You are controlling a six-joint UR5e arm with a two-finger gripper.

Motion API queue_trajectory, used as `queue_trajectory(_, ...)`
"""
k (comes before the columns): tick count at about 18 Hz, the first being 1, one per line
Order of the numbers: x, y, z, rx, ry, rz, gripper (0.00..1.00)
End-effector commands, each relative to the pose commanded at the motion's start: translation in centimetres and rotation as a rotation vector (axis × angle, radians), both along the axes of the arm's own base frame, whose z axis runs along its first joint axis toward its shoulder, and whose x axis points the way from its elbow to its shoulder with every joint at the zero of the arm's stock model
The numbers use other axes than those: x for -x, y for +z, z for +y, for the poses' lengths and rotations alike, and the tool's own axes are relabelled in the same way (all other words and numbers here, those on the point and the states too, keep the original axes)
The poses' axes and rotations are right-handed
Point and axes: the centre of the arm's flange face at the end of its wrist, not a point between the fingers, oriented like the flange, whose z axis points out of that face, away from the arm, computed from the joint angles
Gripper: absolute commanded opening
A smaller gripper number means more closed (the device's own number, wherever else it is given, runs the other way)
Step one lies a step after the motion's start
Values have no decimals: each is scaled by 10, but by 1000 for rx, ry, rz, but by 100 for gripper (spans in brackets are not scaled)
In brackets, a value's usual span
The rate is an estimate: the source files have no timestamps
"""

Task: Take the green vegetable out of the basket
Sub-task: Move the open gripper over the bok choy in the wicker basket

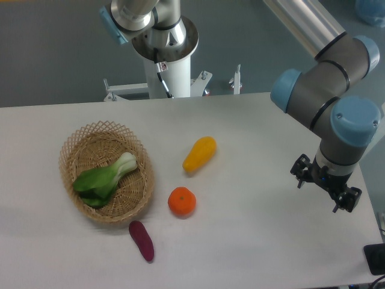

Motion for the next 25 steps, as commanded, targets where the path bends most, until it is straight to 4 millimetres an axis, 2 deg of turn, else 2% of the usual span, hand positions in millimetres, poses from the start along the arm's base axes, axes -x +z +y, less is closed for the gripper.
queue_trajectory(6, -2, 0, 1, 0, 9, 0, 100)
queue_trajectory(12, -12, -5, 3, -45, 53, 7, 100)
queue_trajectory(16, -30, -7, 3, -76, 135, -19, 100)
queue_trajectory(17, -38, -2, 1, -86, 133, -26, 100)
queue_trajectory(20, -82, 8, 15, -98, 141, -49, 100)
queue_trajectory(23, -146, 11, 36, -81, 138, -70, 100)
queue_trajectory(25, -177, 7, 47, -69, 106, -84, 100)
